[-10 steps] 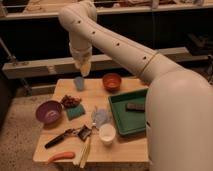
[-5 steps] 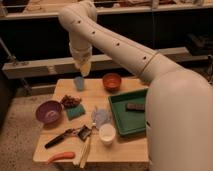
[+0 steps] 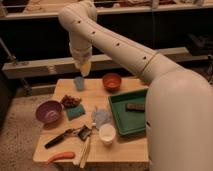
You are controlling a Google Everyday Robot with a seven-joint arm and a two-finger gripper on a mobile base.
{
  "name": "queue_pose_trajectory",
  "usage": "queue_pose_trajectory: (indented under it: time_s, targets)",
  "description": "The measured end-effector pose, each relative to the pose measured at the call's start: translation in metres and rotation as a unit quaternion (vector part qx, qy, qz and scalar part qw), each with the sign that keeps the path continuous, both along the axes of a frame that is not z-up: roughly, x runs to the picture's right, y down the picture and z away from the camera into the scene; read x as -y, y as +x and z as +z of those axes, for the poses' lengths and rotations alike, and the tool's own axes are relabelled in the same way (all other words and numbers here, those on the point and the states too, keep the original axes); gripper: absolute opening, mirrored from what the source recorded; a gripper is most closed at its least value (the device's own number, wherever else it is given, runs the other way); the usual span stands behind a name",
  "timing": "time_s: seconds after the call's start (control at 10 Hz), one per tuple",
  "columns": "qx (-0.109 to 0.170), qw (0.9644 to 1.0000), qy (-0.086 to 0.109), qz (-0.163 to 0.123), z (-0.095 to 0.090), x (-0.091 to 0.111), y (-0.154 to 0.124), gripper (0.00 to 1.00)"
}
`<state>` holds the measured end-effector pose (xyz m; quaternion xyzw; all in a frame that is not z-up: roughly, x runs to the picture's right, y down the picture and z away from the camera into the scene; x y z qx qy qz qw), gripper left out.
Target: Place eraser in purple bowl
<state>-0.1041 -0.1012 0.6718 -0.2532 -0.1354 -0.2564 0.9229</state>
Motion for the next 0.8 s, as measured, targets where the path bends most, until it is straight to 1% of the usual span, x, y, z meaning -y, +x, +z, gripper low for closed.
queue_pose_trajectory:
  time_s: [0.5,0.7,0.8]
  targets:
    - [-0.001,1.0000,0.000,-0.001,0.000,0.000,0.000,0.47]
    - [-0.010,1.0000,0.000,0.000,0.000,-0.002,0.004,0.47]
    - [-0.019,0.9998,-0.001,0.003,0.002,-0.004,0.013,0.47]
